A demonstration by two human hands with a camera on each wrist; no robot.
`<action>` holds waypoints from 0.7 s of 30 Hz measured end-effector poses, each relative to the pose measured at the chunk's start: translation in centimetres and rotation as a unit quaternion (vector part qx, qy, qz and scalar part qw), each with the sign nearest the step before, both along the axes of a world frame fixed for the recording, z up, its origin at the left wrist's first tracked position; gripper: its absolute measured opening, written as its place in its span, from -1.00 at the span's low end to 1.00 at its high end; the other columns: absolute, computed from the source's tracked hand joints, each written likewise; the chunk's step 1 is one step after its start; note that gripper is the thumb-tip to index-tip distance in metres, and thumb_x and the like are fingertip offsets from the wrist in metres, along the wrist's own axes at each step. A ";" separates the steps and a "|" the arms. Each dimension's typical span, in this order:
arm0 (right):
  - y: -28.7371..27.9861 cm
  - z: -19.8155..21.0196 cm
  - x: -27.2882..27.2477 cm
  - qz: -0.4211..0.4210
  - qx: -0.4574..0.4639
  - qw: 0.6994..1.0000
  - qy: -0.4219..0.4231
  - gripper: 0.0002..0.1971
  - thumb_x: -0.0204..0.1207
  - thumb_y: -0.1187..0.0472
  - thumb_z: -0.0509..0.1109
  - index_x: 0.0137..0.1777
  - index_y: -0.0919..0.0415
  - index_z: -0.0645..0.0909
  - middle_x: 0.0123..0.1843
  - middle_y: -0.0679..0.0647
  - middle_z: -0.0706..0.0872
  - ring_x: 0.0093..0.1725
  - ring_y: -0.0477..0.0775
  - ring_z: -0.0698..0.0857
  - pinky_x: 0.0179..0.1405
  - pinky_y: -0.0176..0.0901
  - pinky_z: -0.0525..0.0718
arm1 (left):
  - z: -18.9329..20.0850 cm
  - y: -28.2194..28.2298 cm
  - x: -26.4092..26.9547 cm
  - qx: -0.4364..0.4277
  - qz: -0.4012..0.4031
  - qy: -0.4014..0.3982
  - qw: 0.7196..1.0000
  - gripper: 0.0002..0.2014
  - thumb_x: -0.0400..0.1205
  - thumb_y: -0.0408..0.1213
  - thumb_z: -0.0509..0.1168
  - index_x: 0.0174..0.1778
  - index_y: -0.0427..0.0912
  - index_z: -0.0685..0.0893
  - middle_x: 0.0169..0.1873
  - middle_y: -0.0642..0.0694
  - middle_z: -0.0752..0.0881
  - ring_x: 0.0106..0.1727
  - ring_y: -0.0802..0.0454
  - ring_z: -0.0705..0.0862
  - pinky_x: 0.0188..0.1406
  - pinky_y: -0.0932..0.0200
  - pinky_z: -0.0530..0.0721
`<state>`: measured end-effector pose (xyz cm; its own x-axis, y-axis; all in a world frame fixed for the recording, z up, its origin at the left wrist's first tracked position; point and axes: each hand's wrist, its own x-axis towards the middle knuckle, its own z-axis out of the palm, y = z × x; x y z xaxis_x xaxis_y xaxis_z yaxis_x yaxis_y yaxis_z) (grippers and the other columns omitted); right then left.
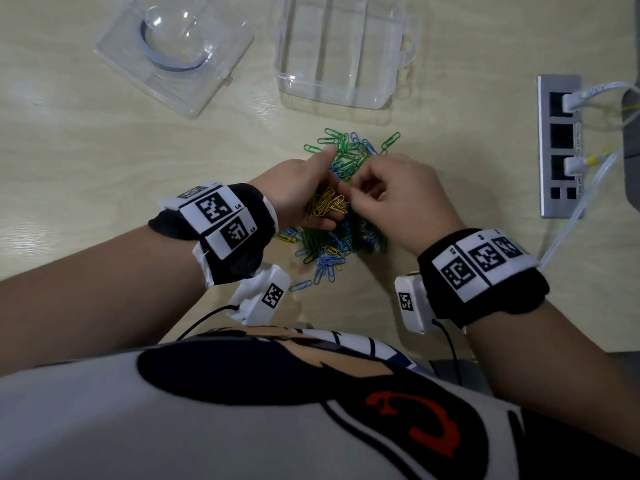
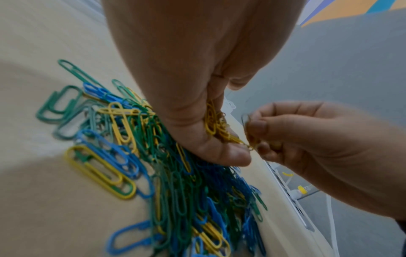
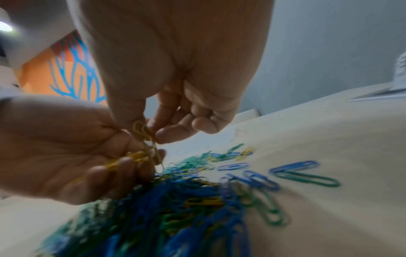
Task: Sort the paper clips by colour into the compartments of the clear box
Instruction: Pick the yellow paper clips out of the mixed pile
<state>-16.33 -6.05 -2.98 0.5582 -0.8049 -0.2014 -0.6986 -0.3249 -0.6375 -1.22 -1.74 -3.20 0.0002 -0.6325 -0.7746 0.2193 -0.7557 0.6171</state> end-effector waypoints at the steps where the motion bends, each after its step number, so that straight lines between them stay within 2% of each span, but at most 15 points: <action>1: 0.5 0.2 0.3 0.025 0.015 1.000 -0.010 -0.93 0.38 0.17 0.45 -0.16 -0.01 0.66 -0.20 -0.07 0.64 -0.24 -0.11 0.60 -0.15 -0.30 0.56 | 0.0 0.0 -0.2 -0.001 0.007 0.006 1.000 -0.48 0.73 0.10 0.04 -0.06 -0.32 0.65 -0.27 -0.23 0.69 -0.37 -0.03 0.69 -0.32 0.12 0.77; 3: 1.0 0.5 0.6 0.039 0.037 0.998 -0.038 -0.86 0.39 0.19 0.41 -0.06 -0.02 0.65 -0.21 -0.11 0.69 -0.23 -0.12 0.61 -0.11 -0.19 0.61 | 0.0 0.0 -0.4 -0.002 0.019 0.014 1.000 -0.50 0.73 0.09 0.06 0.06 -0.32 0.64 -0.16 -0.24 0.70 -0.32 -0.04 0.70 -0.32 0.10 0.78; 5: 1.0 0.5 0.4 -0.001 0.063 0.995 -0.083 -0.85 0.43 0.19 0.37 -0.04 -0.06 0.62 -0.22 -0.11 0.72 -0.25 -0.14 0.65 -0.14 -0.22 0.63 | 0.0 0.0 -0.4 0.000 0.016 0.023 1.000 -0.50 0.74 0.09 0.04 0.12 -0.32 0.63 -0.18 -0.24 0.70 -0.32 -0.05 0.70 -0.33 0.12 0.77; 9: 0.0 -0.7 -0.5 -0.146 0.076 0.974 -0.153 -0.88 0.43 0.19 0.37 -0.17 -0.11 0.61 -0.26 0.01 0.74 -0.30 0.07 0.70 -0.21 -0.09 0.69 | 0.2 0.0 -0.1 0.002 -0.002 0.029 1.000 -0.49 0.76 0.07 -0.01 -0.15 -0.27 0.64 -0.37 -0.17 0.67 -0.43 0.02 0.68 -0.42 0.20 0.73; 11: -1.1 -1.7 -1.4 -0.191 0.036 0.977 -0.085 -0.87 0.45 0.22 0.35 -0.14 -0.06 0.64 -0.26 -0.03 0.73 -0.26 0.06 0.70 -0.14 -0.05 0.71 | 0.1 0.1 0.1 0.000 -0.003 0.030 1.000 -0.50 0.76 0.05 0.00 -0.18 -0.26 0.65 -0.36 -0.17 0.67 -0.44 0.04 0.68 -0.42 0.19 0.73; 14: -2.1 -3.0 -2.8 -0.158 -0.011 0.983 0.088 -0.87 0.47 0.19 0.33 -0.05 0.05 0.69 -0.09 0.04 0.74 -0.07 0.08 0.70 0.02 -0.06 0.67 | -0.1 0.2 0.3 -0.004 -0.001 0.026 1.000 -0.51 0.77 0.02 0.02 -0.20 -0.26 0.65 -0.34 -0.17 0.68 -0.41 0.02 0.68 -0.39 0.18 0.74; 16: -2.1 -3.4 -3.0 -0.129 -0.008 0.985 0.112 -0.89 0.45 0.12 0.39 -0.05 0.05 0.67 -0.06 0.10 0.71 -0.03 0.12 0.66 0.02 -0.09 0.61 | 0.0 0.2 0.4 -0.005 -0.003 0.021 1.000 -0.53 0.77 0.00 0.03 -0.21 -0.26 0.65 -0.35 -0.16 0.67 -0.40 0.02 0.67 -0.35 0.16 0.72; 18: -2.0 -3.4 -2.7 -0.102 -0.011 0.987 0.121 -0.83 0.43 0.11 0.44 0.00 0.09 0.65 -0.03 0.13 0.69 0.01 0.14 0.63 0.03 -0.09 0.55 | 0.0 0.3 0.5 -0.008 -0.007 0.017 1.000 -0.57 0.77 -0.05 0.06 -0.22 -0.26 0.64 -0.36 -0.14 0.65 -0.42 0.03 0.66 -0.34 0.18 0.72; 21: -1.8 -3.0 -2.1 -0.084 -0.050 0.986 0.135 -0.84 0.49 0.17 0.38 0.05 0.11 0.64 0.04 0.13 0.66 0.05 0.18 0.63 0.04 -0.05 0.57 | 0.0 0.5 0.6 -0.018 -0.015 0.012 1.000 -0.65 0.76 -0.13 0.11 -0.21 -0.25 0.64 -0.37 -0.13 0.65 -0.43 0.05 0.66 -0.38 0.22 0.71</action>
